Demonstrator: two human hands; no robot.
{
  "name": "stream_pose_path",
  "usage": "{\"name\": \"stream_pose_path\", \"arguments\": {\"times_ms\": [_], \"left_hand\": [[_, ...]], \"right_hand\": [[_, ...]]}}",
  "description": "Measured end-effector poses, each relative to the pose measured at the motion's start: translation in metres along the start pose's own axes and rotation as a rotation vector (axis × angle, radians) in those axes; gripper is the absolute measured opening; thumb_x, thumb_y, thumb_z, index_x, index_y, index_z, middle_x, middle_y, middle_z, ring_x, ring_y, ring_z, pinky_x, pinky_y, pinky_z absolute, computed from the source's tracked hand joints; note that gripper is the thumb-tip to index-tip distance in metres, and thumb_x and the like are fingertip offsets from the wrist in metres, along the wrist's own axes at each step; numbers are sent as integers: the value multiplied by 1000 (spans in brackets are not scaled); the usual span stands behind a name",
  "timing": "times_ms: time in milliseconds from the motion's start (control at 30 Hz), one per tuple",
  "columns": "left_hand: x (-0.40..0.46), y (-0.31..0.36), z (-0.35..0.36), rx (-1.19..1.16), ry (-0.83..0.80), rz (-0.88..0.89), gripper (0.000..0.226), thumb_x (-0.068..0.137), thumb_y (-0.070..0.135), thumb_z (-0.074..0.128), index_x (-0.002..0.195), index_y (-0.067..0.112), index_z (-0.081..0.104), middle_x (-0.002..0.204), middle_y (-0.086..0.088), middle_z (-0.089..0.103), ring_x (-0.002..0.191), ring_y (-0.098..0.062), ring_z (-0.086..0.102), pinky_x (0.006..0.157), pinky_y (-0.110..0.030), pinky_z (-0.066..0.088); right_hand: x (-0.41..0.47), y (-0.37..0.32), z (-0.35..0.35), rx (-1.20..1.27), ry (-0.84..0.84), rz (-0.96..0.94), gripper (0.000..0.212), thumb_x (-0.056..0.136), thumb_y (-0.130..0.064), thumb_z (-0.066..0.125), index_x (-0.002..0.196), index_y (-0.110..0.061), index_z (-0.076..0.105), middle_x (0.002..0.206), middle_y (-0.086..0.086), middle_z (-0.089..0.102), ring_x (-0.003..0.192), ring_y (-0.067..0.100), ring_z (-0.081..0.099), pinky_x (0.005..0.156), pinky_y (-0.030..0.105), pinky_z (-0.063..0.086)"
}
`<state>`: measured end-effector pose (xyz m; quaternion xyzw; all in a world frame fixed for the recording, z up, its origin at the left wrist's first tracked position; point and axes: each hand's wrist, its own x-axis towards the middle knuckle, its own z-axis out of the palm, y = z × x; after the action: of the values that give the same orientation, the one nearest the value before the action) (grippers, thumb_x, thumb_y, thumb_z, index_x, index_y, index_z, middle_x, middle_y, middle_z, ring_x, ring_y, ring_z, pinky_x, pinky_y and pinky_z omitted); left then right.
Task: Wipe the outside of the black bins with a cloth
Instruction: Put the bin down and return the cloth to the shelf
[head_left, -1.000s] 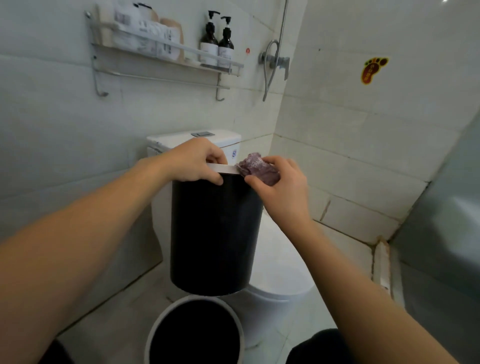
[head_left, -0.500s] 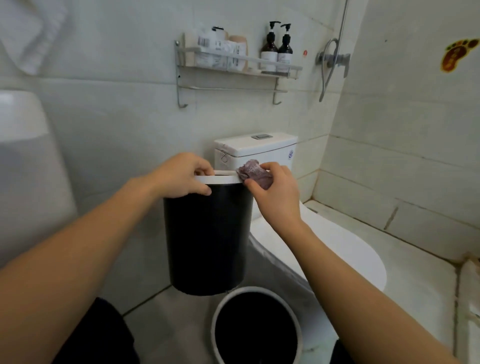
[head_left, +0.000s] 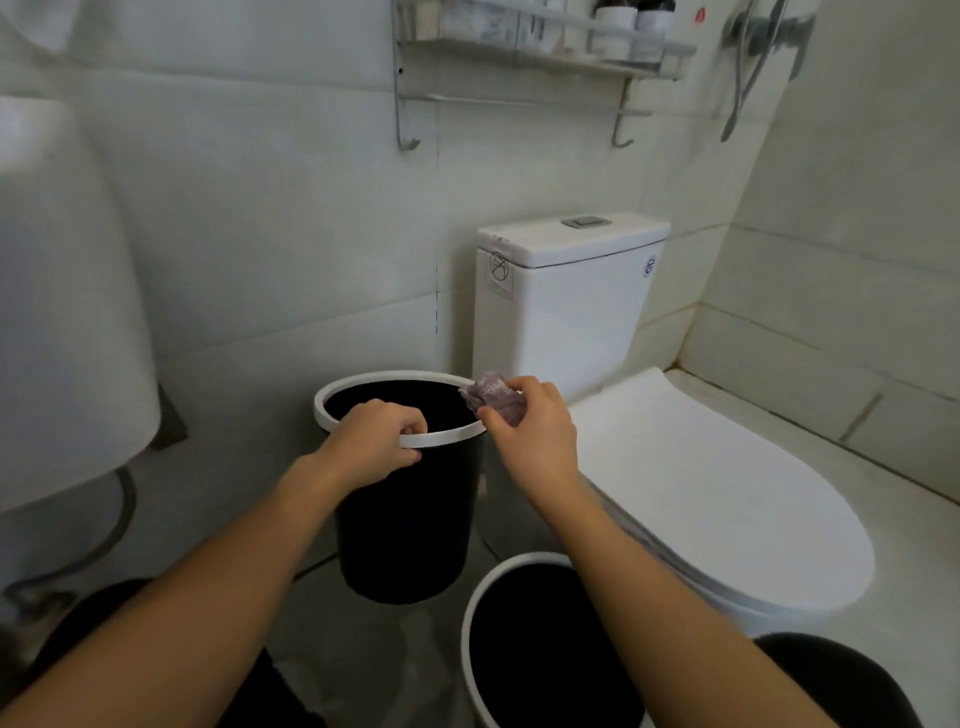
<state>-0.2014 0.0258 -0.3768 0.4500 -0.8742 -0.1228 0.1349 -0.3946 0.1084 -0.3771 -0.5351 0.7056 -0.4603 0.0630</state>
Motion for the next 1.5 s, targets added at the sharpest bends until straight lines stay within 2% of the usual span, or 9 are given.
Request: {"name": "stream_pose_path", "arguments": {"times_ms": [233,367,533,767,900,1033,1167,1333,1500], "left_hand": [[-7,-25,95,-36,-19,-58,13,79,18,75,84,27,67,81,8,67,83,-17,63,72,-33,47],[-8,-36,137,-25,3,-89,14,82,18,73,95,21,71,91,2,71,90,-21,65,75,-32,45],[-7,-38,173,-9,37,-116,11,82,16,71,93,17,72,87,-4,71,87,-26,65,73,-35,44],[-2,-47,200,-27,10,-158,12,78,15,74,89,18,72,82,-4,71,84,-26,65,67,-30,35],[-5,-49,215,-18,-19,-153,11,80,15,72,91,17,71,84,-5,71,85,-27,65,73,-36,43],[-4,-46,226,-46,-46,-158,7,80,13,69,87,15,69,80,-5,70,81,-27,65,69,-35,42],[-4,-48,234,-173,-129,-276,18,71,14,81,83,19,68,80,1,70,80,-20,64,66,-29,40],[-4,-48,241,-265,-188,-360,31,63,12,85,70,29,60,67,11,65,71,-13,61,62,-27,41],[-4,-50,247,-212,-263,-354,33,63,13,85,74,29,59,77,6,68,78,-16,63,68,-30,46]], "right_hand": [[-13,41,34,17,-73,44,31,83,-39,70,109,-28,58,103,-9,50,95,14,56,78,29,45],[-18,64,46,-2,-116,82,28,83,-39,71,105,-27,58,99,-11,45,91,15,56,73,29,40],[-24,80,58,-39,-158,118,31,83,-40,69,108,-26,58,109,-3,55,96,20,59,76,32,44],[-33,96,66,-91,-216,149,35,85,-42,67,115,-26,56,112,-4,53,98,22,58,76,32,44],[-36,102,69,-80,-226,191,34,86,-42,66,115,-26,57,112,-3,53,98,23,59,82,40,50],[-38,106,71,-85,-229,211,33,86,-42,67,114,-27,56,113,-4,53,96,22,59,81,39,50],[-40,108,74,-92,-232,224,34,86,-42,67,114,-27,56,112,-4,53,96,22,59,79,36,47],[-41,113,73,-103,-222,243,33,86,-41,67,114,-27,57,112,-4,54,96,22,59,75,33,43],[-43,114,71,-108,-221,245,34,86,-43,67,115,-28,56,113,-5,53,96,21,59,78,34,47]]}}
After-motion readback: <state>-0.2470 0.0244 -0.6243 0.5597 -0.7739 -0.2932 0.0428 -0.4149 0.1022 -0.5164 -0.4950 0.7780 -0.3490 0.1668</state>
